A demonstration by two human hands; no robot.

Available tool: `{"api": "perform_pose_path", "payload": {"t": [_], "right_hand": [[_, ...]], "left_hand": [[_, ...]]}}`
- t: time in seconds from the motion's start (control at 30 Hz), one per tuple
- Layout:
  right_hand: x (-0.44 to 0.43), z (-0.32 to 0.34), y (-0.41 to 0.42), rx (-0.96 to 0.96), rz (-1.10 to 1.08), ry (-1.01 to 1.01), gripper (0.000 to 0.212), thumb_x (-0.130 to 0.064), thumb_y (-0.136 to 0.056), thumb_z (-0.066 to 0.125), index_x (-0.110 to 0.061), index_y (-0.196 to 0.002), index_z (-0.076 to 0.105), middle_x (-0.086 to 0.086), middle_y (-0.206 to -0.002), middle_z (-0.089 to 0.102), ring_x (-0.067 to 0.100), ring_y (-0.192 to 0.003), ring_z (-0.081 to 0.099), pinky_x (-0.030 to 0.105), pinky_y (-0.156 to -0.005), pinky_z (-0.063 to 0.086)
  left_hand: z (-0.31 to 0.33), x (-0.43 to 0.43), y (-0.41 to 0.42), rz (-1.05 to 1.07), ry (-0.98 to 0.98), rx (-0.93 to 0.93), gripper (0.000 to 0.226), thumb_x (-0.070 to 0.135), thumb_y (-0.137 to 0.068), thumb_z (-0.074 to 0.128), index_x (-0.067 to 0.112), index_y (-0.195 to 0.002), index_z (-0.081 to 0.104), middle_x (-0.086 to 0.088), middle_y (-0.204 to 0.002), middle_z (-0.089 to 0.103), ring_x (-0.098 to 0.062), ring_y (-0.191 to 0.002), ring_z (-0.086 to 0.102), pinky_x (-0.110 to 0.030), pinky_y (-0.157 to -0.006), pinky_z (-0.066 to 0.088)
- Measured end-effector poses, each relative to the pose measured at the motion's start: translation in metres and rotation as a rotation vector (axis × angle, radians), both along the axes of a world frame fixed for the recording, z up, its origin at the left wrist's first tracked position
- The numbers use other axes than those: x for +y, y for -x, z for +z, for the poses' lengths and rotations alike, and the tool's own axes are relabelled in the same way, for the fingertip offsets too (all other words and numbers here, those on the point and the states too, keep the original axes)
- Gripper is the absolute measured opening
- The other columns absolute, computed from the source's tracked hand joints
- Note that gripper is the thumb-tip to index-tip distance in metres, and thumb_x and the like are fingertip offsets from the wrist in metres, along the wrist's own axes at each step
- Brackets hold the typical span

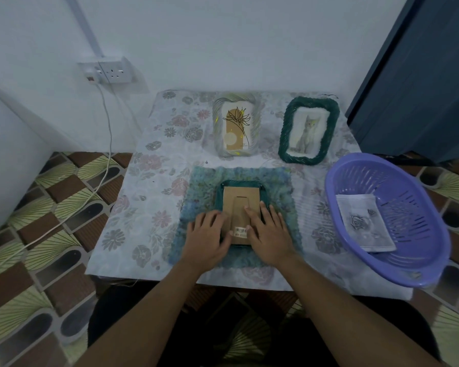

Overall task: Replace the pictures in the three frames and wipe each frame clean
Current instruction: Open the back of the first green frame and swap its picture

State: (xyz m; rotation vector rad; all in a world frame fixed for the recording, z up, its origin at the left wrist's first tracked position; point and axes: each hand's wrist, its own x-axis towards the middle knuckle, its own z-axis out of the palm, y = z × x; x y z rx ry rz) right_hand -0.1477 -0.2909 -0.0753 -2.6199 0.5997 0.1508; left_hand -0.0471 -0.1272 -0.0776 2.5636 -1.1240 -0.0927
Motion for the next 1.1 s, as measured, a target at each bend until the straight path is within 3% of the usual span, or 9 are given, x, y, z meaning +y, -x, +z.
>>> {"api": "perform_pose_path", "payload": {"t": [0.1, 0.2, 0.3, 0.43, 0.8, 0.93, 1.1], "right_hand": [[-0.007, 0.005, 0.0, 0.011, 0.013, -0.091, 0.053, -0.043, -0.106, 0.031, -0.042, -0.156, 0.013, 0.001, -0.168, -0.004, 0.022, -0.154, -0.008, 0.039, -0.123, -0.006], [-0.011, 0.008, 0.006, -0.042, 0.023, -0.133, 0.058, -0.041, -0.106, 0.037, -0.034, -0.158, 0.014, 0.0, -0.168, -0.002, 0.02, -0.154, -0.004, 0.036, -0.123, -0.004], [-0.012, 0.006, 0.017, -0.095, -0.038, -0.155, 0.07, -0.039, -0.105, 0.04, -0.015, -0.16, 0.002, 0.002, -0.168, -0.004, 0.016, -0.154, -0.003, 0.029, -0.122, -0.002], [-0.014, 0.003, 0.03, -0.051, -0.084, -0.163, 0.076, -0.042, -0.105, 0.04, -0.008, -0.159, -0.001, 0.004, -0.168, -0.002, 0.015, -0.154, -0.004, 0.027, -0.123, 0.0], [-0.019, 0.004, 0.035, -0.021, -0.014, -0.096, 0.073, -0.04, -0.103, 0.041, -0.009, -0.159, 0.006, 0.002, -0.168, 0.0, 0.013, -0.153, -0.005, 0.028, -0.124, 0.0], [-0.019, 0.007, 0.035, -0.022, -0.02, -0.059, 0.083, -0.052, -0.091, 0.031, -0.008, -0.159, 0.013, 0.003, -0.167, 0.009, 0.015, -0.154, 0.003, 0.029, -0.124, 0.005], [-0.014, 0.008, 0.03, -0.028, -0.076, -0.052, 0.079, -0.051, -0.095, 0.043, -0.009, -0.157, 0.016, 0.003, -0.166, 0.014, 0.018, -0.153, 0.007, 0.038, -0.124, 0.013]], "left_hand": [[-0.003, -0.008, 0.007, 0.027, -0.127, 0.034, 0.066, 0.059, -0.095, 0.014, 0.028, -0.152, 0.029, 0.0, -0.161, 0.023, -0.027, -0.148, 0.018, -0.051, -0.112, 0.026], [-0.007, -0.01, 0.009, 0.019, -0.196, 0.03, 0.074, 0.061, -0.092, -0.001, 0.029, -0.157, 0.013, 0.0, -0.165, 0.011, -0.026, -0.152, 0.008, -0.049, -0.117, 0.016], [-0.008, -0.009, 0.009, 0.025, -0.191, 0.02, 0.073, 0.061, -0.093, 0.001, 0.029, -0.157, 0.015, 0.0, -0.165, 0.014, -0.026, -0.151, 0.013, -0.049, -0.117, 0.018], [-0.008, -0.009, 0.009, 0.024, -0.176, 0.004, 0.069, 0.06, -0.096, 0.007, 0.028, -0.156, 0.02, -0.001, -0.163, 0.021, -0.027, -0.149, 0.019, -0.049, -0.115, 0.022], [-0.009, -0.008, 0.007, 0.027, -0.172, 0.009, 0.065, 0.061, -0.098, 0.009, 0.033, -0.156, 0.016, 0.002, -0.164, 0.017, -0.023, -0.15, 0.015, -0.047, -0.117, 0.018], [-0.011, -0.007, 0.007, 0.032, -0.172, 0.006, 0.066, 0.062, -0.098, 0.009, 0.033, -0.156, 0.016, 0.002, -0.164, 0.017, -0.023, -0.15, 0.015, -0.047, -0.117, 0.018], [-0.011, -0.007, 0.007, 0.031, -0.167, 0.005, 0.065, 0.061, -0.098, 0.011, 0.032, -0.156, 0.017, 0.002, -0.164, 0.017, -0.023, -0.15, 0.016, -0.047, -0.116, 0.019]]}}
